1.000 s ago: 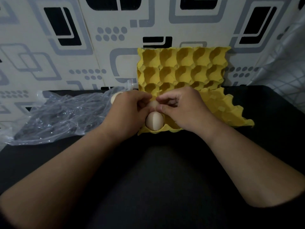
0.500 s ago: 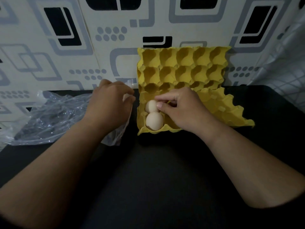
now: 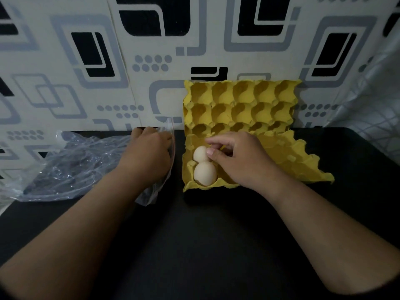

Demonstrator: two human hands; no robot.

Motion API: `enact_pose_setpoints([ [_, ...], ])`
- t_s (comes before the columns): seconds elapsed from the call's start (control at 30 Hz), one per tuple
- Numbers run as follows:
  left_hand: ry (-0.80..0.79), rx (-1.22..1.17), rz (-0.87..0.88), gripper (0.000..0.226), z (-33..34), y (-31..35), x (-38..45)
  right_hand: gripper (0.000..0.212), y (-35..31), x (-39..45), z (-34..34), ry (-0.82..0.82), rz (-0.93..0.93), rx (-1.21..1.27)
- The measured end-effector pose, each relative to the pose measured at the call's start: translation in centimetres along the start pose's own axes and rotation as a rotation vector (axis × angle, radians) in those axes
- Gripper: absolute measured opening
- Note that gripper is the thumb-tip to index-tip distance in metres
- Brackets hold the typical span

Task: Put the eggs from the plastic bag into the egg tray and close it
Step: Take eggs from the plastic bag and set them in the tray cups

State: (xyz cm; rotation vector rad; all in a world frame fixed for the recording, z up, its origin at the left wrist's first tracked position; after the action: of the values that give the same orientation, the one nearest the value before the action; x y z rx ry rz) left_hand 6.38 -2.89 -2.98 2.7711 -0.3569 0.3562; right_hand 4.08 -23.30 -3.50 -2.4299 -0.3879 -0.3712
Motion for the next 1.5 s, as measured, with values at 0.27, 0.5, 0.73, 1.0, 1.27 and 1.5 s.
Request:
enact_pose_setpoints([
  [0.27, -0.084, -0.068, -0.070, 0.013, 0.9, -1.4, 0.7, 0.032, -0.1, -0.1, -0.1, -0.005, 0.019, 0.027],
  [0.5, -0.060, -0.070, -0.149, 0.041, 1.2, -1.7, 0.5, 0.032, 0.1, -0.1, 0.0, -0.009, 0.031, 0.040],
  [0.73, 0.092, -0.183, -0.048, 0.053, 0.1, 0.2, 0.0, 0.035, 0.2, 0.0, 0.1, -0.006, 0.044, 0.063],
  [1.0, 0.200, -0.414, -0.007, 0.047, -0.7, 1.7, -0.4, 0.035, 0.1, 0.2, -0.1, 0.007, 0.044, 0.085],
  [1.27, 0.233, -0.600, 0.081, 0.044, -1.1, 3.5, 0.4, 0.048, -0.6, 1.4, -0.5, 0.036, 0.006, 0.178],
  [1.5, 0.252, -0.591, 0.113, 0.044, -1.0, 4.1, 0.9, 0.054, -0.7, 1.4, -0.3, -0.008, -0.019, 0.123],
])
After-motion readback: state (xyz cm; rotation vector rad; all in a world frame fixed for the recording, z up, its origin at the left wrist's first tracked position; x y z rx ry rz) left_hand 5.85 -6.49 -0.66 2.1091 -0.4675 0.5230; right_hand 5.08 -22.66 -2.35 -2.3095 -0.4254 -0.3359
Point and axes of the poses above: each hand's wrist, its own x-axis towards the middle knuckle, its own z-axis out of the palm, y = z × x, the point moved 5 cm from there along x, towards the middle knuckle, and after that the axes turned 10 degrees about -x, right-handed, at the moved point
